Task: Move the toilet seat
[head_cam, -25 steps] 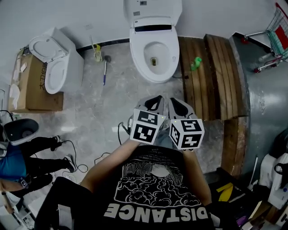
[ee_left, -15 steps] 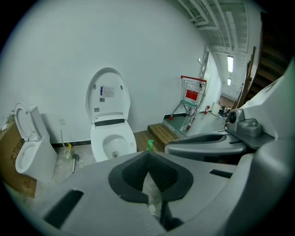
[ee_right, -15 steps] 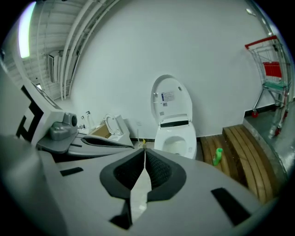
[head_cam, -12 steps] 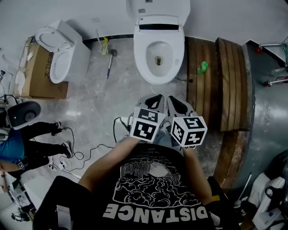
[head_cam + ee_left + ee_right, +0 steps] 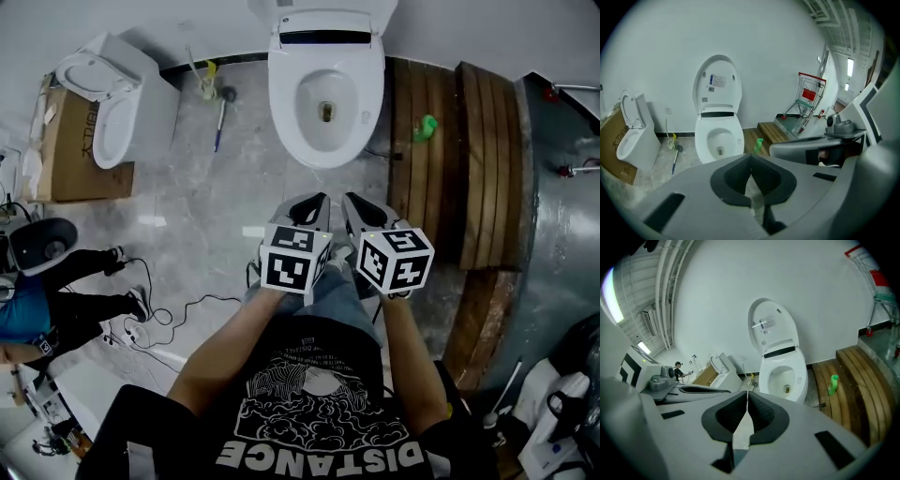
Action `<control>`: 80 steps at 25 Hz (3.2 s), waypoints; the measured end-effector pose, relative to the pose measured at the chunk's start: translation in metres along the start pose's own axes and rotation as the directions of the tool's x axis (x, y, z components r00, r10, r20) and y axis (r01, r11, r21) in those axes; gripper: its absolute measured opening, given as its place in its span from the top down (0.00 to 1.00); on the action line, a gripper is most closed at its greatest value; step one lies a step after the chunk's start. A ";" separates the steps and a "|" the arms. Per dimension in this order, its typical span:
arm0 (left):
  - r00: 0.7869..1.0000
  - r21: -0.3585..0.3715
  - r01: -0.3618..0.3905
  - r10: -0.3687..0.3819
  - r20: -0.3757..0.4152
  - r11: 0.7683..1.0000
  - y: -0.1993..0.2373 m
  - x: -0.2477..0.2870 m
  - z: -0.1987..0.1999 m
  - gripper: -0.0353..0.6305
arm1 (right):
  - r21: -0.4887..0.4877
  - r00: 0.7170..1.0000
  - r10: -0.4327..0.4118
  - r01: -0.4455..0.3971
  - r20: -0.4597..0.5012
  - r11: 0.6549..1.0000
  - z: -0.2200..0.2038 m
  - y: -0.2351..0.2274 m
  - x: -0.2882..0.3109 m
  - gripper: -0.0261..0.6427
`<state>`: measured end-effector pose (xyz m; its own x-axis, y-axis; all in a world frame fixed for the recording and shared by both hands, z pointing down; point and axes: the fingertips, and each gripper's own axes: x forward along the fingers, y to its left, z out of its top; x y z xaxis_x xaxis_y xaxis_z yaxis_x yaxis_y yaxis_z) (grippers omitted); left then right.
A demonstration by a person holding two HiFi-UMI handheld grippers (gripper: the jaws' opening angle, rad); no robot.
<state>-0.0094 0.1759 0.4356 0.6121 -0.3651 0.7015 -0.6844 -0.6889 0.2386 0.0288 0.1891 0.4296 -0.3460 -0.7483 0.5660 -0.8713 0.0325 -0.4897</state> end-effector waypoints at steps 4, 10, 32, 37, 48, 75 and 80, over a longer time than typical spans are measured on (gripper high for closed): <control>0.999 -0.055 0.034 -0.034 -0.002 0.998 0.016 0.034 -0.008 0.93 | 0.068 1.000 0.013 -0.012 -0.016 0.998 -0.004 -0.017 0.032 0.93; 0.997 -0.111 0.069 -0.072 -0.021 0.991 0.048 0.085 -0.027 0.93 | 0.109 0.998 0.028 -0.021 -0.055 0.994 -0.020 -0.037 0.086 0.93; 0.961 -0.632 0.265 -0.252 0.112 0.728 0.112 0.191 -0.111 0.93 | 0.607 0.956 0.181 -0.287 0.231 0.741 -0.082 -0.111 0.194 0.93; 0.936 -0.731 0.343 -0.280 0.213 0.590 0.116 0.211 -0.120 0.93 | 0.736 0.952 0.085 -0.282 0.293 0.615 -0.111 -0.148 0.199 0.93; 0.900 -0.778 0.436 -0.222 0.375 0.452 0.149 0.247 -0.142 0.90 | 0.751 0.927 0.113 -0.357 0.357 0.555 -0.133 -0.182 0.222 0.87; 0.873 -0.773 0.488 -0.230 0.430 0.405 0.167 0.276 -0.162 0.62 | 0.738 0.935 0.150 -0.347 0.322 0.579 -0.144 -0.203 0.269 0.61; 0.866 -0.758 0.500 -0.232 0.443 0.418 0.166 0.278 -0.153 0.62 | 0.761 0.936 0.134 -0.342 0.324 0.551 -0.147 -0.205 0.269 0.61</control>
<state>-0.0138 0.0554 0.7731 0.8646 -0.4334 0.2544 -0.2804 0.0041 0.9599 0.0635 0.0784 0.7801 -0.3282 -0.9111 0.2494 -0.0971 -0.2301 -0.9683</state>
